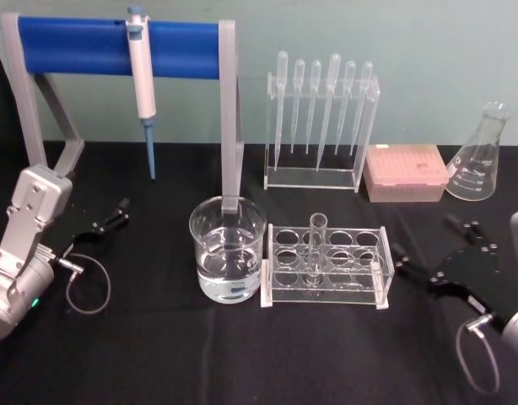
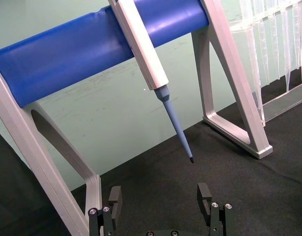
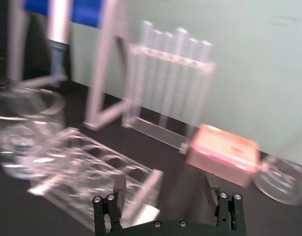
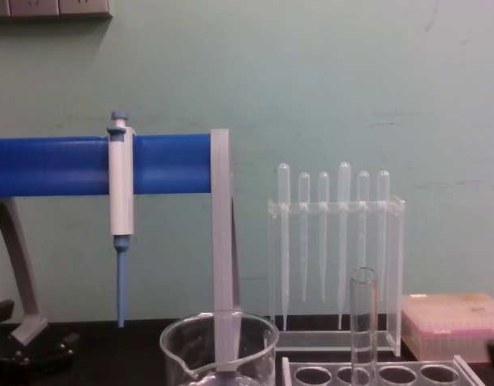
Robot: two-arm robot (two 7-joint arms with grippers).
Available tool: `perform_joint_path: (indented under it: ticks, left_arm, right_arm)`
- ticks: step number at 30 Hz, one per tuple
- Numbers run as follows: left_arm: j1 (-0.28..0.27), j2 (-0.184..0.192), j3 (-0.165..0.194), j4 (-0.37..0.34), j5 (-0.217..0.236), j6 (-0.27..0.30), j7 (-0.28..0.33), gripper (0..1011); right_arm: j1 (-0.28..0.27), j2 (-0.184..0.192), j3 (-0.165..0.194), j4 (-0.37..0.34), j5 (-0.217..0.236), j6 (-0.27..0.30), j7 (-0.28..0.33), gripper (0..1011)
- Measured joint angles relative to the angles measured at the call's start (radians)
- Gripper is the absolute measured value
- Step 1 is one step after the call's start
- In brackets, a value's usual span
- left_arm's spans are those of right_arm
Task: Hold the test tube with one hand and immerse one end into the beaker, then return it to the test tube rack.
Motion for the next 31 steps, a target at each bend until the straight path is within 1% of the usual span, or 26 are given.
perform_joint_path:
  ticks: [1, 3, 4, 6, 7, 10, 11, 13, 14, 16, 17, 20, 31]
  left_arm:
    - [0.0, 0.0, 0.0, 0.0, 0.0, 0.0, 0.0, 1000]
    - [0.0, 0.0, 0.0, 0.0, 0.0, 0.0, 0.0, 1000]
    - [0.0, 0.0, 0.0, 0.0, 0.0, 0.0, 0.0, 1000]
    - [0.0, 0.0, 0.0, 0.0, 0.0, 0.0, 0.0, 1000]
    - [0.0, 0.0, 0.0, 0.0, 0.0, 0.0, 0.0, 1000]
    - [0.0, 0.0, 0.0, 0.0, 0.0, 0.0, 0.0, 1000]
    - [0.0, 0.0, 0.0, 0.0, 0.0, 0.0, 0.0, 1000]
    - [0.0, 0.0, 0.0, 0.0, 0.0, 0.0, 0.0, 1000]
    - [0.0, 0.0, 0.0, 0.0, 0.0, 0.0, 0.0, 1000]
    - [0.0, 0.0, 0.0, 0.0, 0.0, 0.0, 0.0, 1000]
    - [0.0, 0.0, 0.0, 0.0, 0.0, 0.0, 0.0, 1000]
    - [0.0, 0.0, 0.0, 0.0, 0.0, 0.0, 0.0, 1000]
    - [0.0, 0.0, 0.0, 0.0, 0.0, 0.0, 0.0, 1000]
  right_arm:
    - [0.007, -0.011, 0.009, 0.022, -0.01, 0.0, -0.018, 1000]
    - [0.019, -0.024, 0.019, 0.045, -0.022, -0.002, -0.038, 1000]
    - [0.031, -0.04, 0.026, 0.071, -0.033, -0.008, -0.058, 1000]
    - [0.05, -0.058, 0.03, 0.101, -0.042, -0.014, -0.075, 1000]
    - [0.074, -0.075, 0.028, 0.131, -0.056, -0.014, -0.09, 1000]
    - [0.115, -0.097, 0.016, 0.179, -0.077, -0.006, -0.102, 1000]
    - [0.142, -0.11, 0.006, 0.211, -0.085, -0.004, -0.101, 1000]
    - [0.172, -0.124, -0.006, 0.248, -0.091, -0.009, -0.095, 1000]
    - [0.196, -0.136, -0.017, 0.281, -0.1, -0.016, -0.087, 1000]
    - [0.221, -0.15, -0.031, 0.315, -0.118, -0.022, -0.081, 1000]
    - [0.221, -0.15, -0.031, 0.315, -0.118, -0.022, -0.081, 1000]
    - [0.238, -0.164, -0.04, 0.339, -0.142, -0.029, -0.081, 1000]
    - [0.236, -0.161, -0.04, 0.337, -0.136, -0.029, -0.078, 1000]
